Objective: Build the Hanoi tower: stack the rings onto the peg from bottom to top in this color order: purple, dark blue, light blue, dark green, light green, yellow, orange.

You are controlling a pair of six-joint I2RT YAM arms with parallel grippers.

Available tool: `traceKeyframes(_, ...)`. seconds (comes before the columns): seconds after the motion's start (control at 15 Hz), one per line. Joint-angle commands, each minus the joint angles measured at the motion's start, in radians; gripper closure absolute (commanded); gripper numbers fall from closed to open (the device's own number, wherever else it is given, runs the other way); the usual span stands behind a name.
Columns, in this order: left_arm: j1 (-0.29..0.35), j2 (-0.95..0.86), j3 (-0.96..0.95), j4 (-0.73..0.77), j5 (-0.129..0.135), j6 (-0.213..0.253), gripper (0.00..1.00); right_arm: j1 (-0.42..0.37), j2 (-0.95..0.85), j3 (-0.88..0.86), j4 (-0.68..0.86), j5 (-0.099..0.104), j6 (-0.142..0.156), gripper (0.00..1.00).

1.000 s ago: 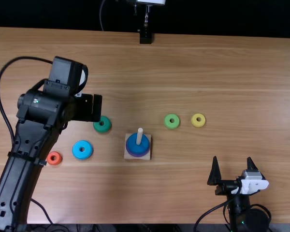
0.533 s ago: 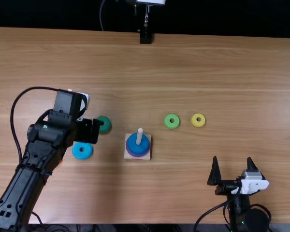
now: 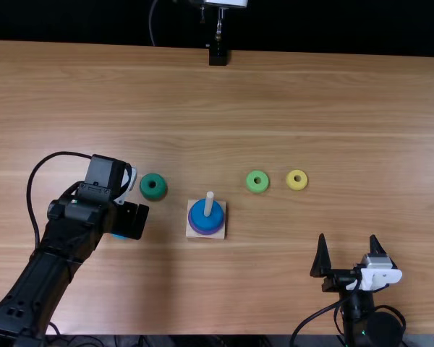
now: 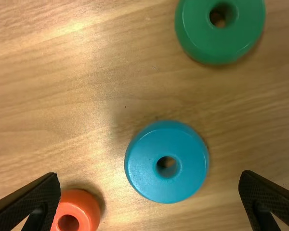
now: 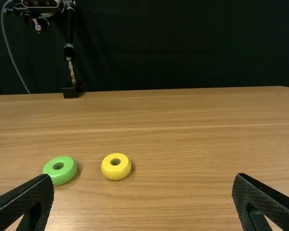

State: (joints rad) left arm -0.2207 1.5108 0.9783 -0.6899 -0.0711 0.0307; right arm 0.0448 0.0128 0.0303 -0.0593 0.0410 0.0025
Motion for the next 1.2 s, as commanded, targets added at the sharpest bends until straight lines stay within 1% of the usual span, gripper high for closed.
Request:
traceKeyframes(0.0,0.001,0.029,-0.018,0.001,-0.001,0.032,0.0,-0.01,-0.013,-0.015,0.007,-0.008,0.003,0.0)
traceKeyframes(0.13,0.0,0.037,-0.018,0.001,-0.001,0.032,0.0,-0.01,-0.013,-0.015,0.007,-0.008,0.003,0.0)
traceKeyframes(0.27,0.0,0.081,-0.016,0.001,-0.001,0.032,0.0,-0.01,-0.013,-0.015,0.007,-0.008,0.003,0.0)
traceKeyframes(0.53,-0.002,0.097,-0.015,0.001,-0.001,0.032,0.0,-0.01,-0.013,-0.015,0.007,-0.008,0.003,0.0)
traceKeyframes(0.67,0.0,0.144,-0.016,0.001,-0.002,0.032,0.0,-0.01,-0.013,-0.015,0.007,-0.008,0.003,0.0)
traceKeyframes(1.13,0.0,0.15,-0.016,0.001,-0.002,0.032,0.0,-0.01,-0.013,-0.015,0.007,-0.008,0.003,0.0)
